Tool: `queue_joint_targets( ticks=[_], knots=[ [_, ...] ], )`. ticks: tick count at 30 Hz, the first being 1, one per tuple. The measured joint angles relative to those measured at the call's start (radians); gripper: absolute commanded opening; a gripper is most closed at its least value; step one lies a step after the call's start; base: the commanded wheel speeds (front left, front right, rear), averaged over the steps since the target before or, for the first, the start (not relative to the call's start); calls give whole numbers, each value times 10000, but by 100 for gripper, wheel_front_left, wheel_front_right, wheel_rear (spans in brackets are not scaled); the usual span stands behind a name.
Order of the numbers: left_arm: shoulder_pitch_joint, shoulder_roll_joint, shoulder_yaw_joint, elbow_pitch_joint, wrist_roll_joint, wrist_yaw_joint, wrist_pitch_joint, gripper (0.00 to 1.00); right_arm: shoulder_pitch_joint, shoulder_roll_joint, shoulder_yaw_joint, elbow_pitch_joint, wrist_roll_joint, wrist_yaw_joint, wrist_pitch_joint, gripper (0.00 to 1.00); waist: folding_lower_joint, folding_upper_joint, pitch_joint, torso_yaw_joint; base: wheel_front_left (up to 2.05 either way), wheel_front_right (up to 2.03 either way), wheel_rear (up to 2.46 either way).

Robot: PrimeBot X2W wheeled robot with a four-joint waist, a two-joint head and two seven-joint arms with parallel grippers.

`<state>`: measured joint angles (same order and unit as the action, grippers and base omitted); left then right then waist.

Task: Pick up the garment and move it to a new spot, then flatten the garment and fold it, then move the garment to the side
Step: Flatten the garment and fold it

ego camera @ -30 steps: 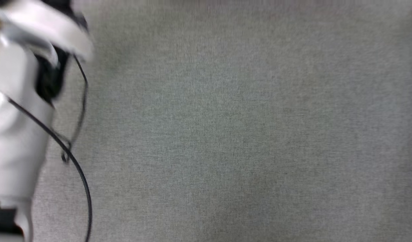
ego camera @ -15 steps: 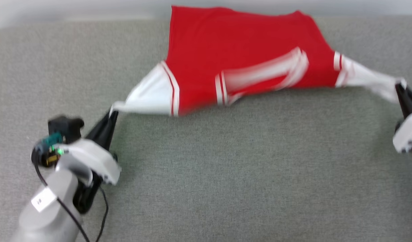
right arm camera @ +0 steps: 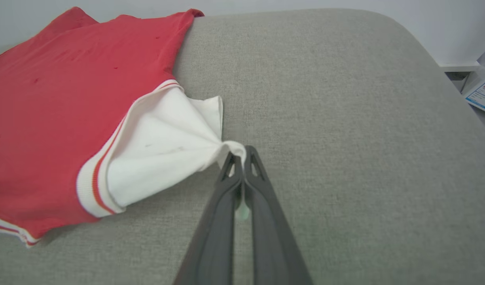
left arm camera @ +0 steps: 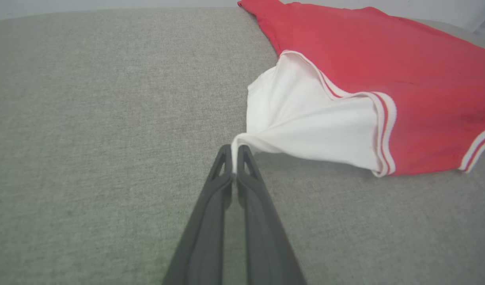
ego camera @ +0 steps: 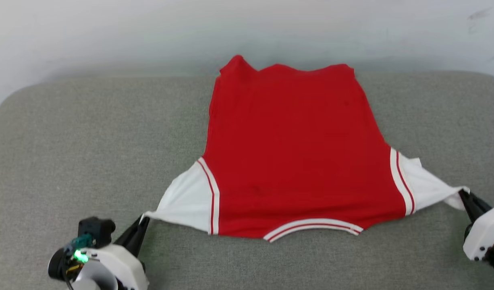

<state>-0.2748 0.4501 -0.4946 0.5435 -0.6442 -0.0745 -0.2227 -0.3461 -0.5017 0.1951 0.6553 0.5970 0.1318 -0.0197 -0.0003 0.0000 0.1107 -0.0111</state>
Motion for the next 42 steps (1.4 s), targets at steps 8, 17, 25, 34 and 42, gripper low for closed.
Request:
queue_joint_targets(
  ticks=[8,17,25,34,42],
  knots=[
    [1444,577,-165,-1187,-316,161,817,0,1345,-443,238,-723,817,0,915,0,0,0,-781,-68,0,0,0],
    [2794,1363,-520,-3319,-677,345,2240,0,3333,-1070,-123,-2577,1712,-2,2698,0,1,0,-850,-43,0,0,0],
    [2982,1753,-462,-4669,-725,755,2775,0,4080,-1285,-1055,-3814,1509,-4,4029,100,3,0,-552,-7,0,0,0],
    [2496,2023,-550,-6234,-813,821,3760,0,2991,-1446,-1975,-5526,984,-8,6799,100,3,0,303,227,0,0,0],
    [1438,2201,-604,-7591,-683,692,4564,0,-626,-556,-2972,-6349,683,-8,10665,100,5,1,1904,645,0,0,0]
  ],
)
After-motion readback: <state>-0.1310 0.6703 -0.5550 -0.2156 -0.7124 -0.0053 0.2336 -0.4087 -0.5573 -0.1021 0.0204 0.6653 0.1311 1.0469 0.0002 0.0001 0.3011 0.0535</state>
